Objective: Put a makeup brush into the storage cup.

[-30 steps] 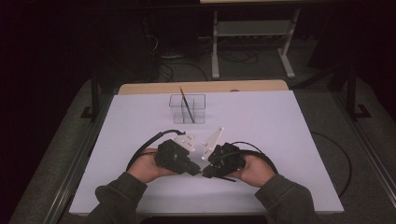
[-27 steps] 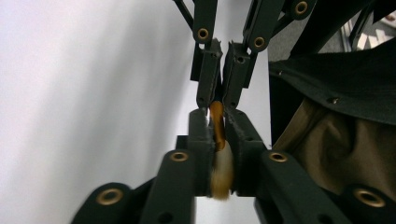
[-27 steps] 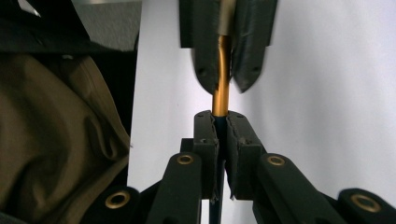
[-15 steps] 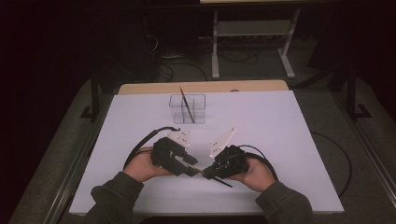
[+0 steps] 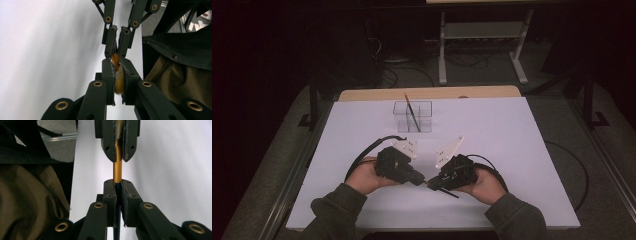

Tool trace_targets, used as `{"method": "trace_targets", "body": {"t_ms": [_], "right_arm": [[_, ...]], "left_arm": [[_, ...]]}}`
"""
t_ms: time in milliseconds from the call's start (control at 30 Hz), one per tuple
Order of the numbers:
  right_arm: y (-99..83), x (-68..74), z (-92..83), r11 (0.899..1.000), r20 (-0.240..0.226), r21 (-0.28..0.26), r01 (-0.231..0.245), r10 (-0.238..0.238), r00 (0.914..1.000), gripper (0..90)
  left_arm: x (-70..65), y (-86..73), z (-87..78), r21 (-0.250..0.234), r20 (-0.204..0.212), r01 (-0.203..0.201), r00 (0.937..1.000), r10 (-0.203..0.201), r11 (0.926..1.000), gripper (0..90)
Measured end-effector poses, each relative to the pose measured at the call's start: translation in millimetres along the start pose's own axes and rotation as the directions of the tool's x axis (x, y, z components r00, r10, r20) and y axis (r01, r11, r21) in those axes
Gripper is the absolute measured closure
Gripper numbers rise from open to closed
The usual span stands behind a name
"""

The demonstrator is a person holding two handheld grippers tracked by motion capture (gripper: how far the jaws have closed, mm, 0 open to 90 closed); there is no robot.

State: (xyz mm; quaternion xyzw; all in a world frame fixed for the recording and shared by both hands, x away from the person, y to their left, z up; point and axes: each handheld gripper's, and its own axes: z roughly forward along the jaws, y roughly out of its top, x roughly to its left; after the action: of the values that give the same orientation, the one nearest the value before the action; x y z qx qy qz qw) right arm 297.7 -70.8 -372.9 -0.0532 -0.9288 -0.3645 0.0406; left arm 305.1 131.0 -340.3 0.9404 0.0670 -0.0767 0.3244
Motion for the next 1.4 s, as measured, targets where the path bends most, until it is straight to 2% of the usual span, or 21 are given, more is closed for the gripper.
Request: {"method": "trace_targets", "body": {"t_ms": [200, 333, 467, 600, 633, 700, 767, 800, 867, 900, 933, 1000, 1133, 1233, 1400], "right_arm": [[11.4, -1.1, -5.0, 0.998, 0.012, 0.068, 0.001, -0.002, 0.9999, 76.9], [24.4, 1.4, -8.8, 0.991, 0.029, 0.131, 0.026, -0.030, 0.9991, 76.3], [32.6, 3.4, -6.3, 0.983, 0.025, 0.176, 0.043, -0.048, 0.9985, 77.3], [35.0, 3.5, -2.0, 0.980, 0.024, 0.192, 0.046, -0.051, 0.9984, 79.2], [34.9, 3.3, -1.2, 0.980, 0.023, 0.194, 0.046, -0.052, 0.9984, 79.5], [35.1, 3.6, 0.4, 0.979, 0.022, 0.198, 0.047, -0.052, 0.9984, 81.4], [34.9, 2.0, 2.5, 0.980, 0.003, 0.189, 0.063, -0.065, 0.9979, 82.0], [34.7, 0.4, 4.3, 0.980, -0.015, 0.177, 0.085, -0.084, 0.9964, 82.4], [33.6, 1.3, 4.3, 0.981, -0.006, 0.182, 0.065, -0.065, 0.9979, 82.7], [32.8, 1.9, 3.4, 0.983, -0.004, 0.179, 0.043, -0.042, 0.9991, 82.8], [31.5, 1.0, 2.9, 0.983, -0.006, 0.177, 0.039, -0.038, 0.9993, 82.8], [28.4, -1.1, 2.8, 0.986, -0.008, 0.164, 0.033, -0.032, 0.9994, 82.8], [21.4, -6.6, -3.2, 0.990, 0.005, 0.142, 0.005, -0.005, 1.0000, 82.8], [15.0, -12.6, -11.4, 0.994, 0.012, 0.111, -0.022, 0.021, 0.9997, 82.8], [8.8, -23.5, -27.1, 0.997, 0.029, 0.056, -0.062, 0.060, 0.9978, 82.8]], "left_arm": [[-3.3, 6.8, -2.0, 0.053, -0.028, -0.024, 0.9993, 0.025, 0.9983, 83.9], [-5.1, 11.3, -3.7, 0.065, -0.037, -0.028, 0.9989, 0.030, 0.9975, 84.0], [-5.5, 13.7, -5.4, 0.087, -0.043, -0.046, 0.9979, 0.050, 0.9952, 84.1], [-6.0, 14.5, -5.6, 0.082, -0.043, -0.040, 0.9981, 0.044, 0.9958, 84.1], [-4.1, 15.2, -7.9, 0.108, -0.040, -0.065, 0.9968, 0.069, 0.9920, 84.2], [-5.4, 15.1, -6.9, 0.093, -0.040, -0.048, 0.9979, 0.052, 0.9945, 84.2], [-6.0, 15.2, -6.0, 0.093, -0.040, -0.043, 0.9981, 0.047, 0.9947, 84.2], [-5.7, 15.2, -5.9, 0.094, -0.041, -0.044, 0.9980, 0.048, 0.9946, 84.1], [-5.1, 14.4, -7.2, 0.092, -0.047, -0.048, 0.9976, 0.052, 0.9946, 82.7], [-5.3, 13.8, -8.1, 0.067, -0.059, -0.028, 0.9978, 0.032, 0.9973, 78.5], [-4.2, 13.3, -10.3, 0.062, -0.059, -0.026, 0.9978, 0.030, 0.9977, 73.4], [-4.1, 10.8, -14.7, 0.048, -0.074, -0.025, 0.9969, 0.028, 0.9986, 68.9], [-6.9, 3.6, -22.9, -0.017, -0.079, 0.007, 0.9968, -0.008, 0.9998, 65.1], [-6.5, -3.9, -28.6, -0.036, -0.108, 0.018, 0.9940, -0.021, 0.9992, 62.8], [-4.9, -19.5, -34.0, -0.069, -0.131, 0.052, 0.9895, -0.061, 0.9963, 60.0]]}}
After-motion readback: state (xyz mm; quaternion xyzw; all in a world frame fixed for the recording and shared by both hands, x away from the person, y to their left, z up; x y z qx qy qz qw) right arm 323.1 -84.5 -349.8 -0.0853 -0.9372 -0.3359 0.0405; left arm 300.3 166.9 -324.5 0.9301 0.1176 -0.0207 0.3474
